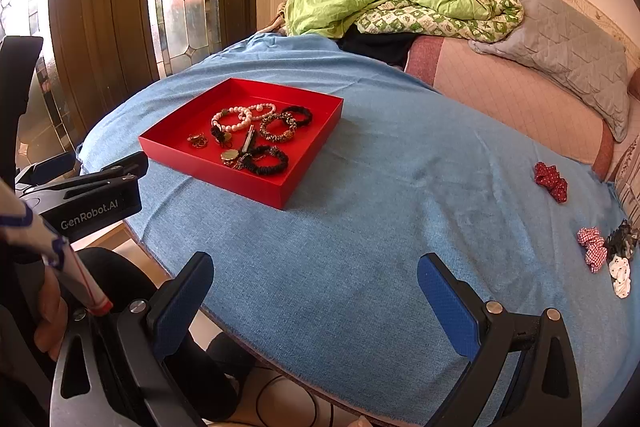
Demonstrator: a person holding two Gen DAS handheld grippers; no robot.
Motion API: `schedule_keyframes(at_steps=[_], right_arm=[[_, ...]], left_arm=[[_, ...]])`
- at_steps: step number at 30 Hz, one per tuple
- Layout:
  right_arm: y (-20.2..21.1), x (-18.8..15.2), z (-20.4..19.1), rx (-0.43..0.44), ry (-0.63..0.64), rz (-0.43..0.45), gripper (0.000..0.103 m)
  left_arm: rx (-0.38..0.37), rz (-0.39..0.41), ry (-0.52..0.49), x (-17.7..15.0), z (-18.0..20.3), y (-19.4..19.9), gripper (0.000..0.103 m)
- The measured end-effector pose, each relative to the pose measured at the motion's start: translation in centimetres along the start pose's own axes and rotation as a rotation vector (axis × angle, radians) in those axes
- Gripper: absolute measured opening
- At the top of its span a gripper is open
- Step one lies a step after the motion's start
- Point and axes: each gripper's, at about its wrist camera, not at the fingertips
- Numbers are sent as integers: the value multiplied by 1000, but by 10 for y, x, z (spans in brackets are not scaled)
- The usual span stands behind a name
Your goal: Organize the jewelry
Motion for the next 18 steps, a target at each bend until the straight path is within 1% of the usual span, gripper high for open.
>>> schedule_keyframes(at_steps=[15, 18], right_arm=[[0, 0, -1, 0, 1, -3, 103], [-1, 1, 3, 1, -15, -7, 103]], left_arm=[[6, -5, 0, -1, -1, 0, 96], [19, 9, 1, 3, -3, 3, 96]])
Point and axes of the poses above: each gripper's, at about its wrist camera, not at the fingertips, and y roughly against the way its jaws point, z to its right, x to its top, and after that the axes turned 14 degrees about -y, right-handed
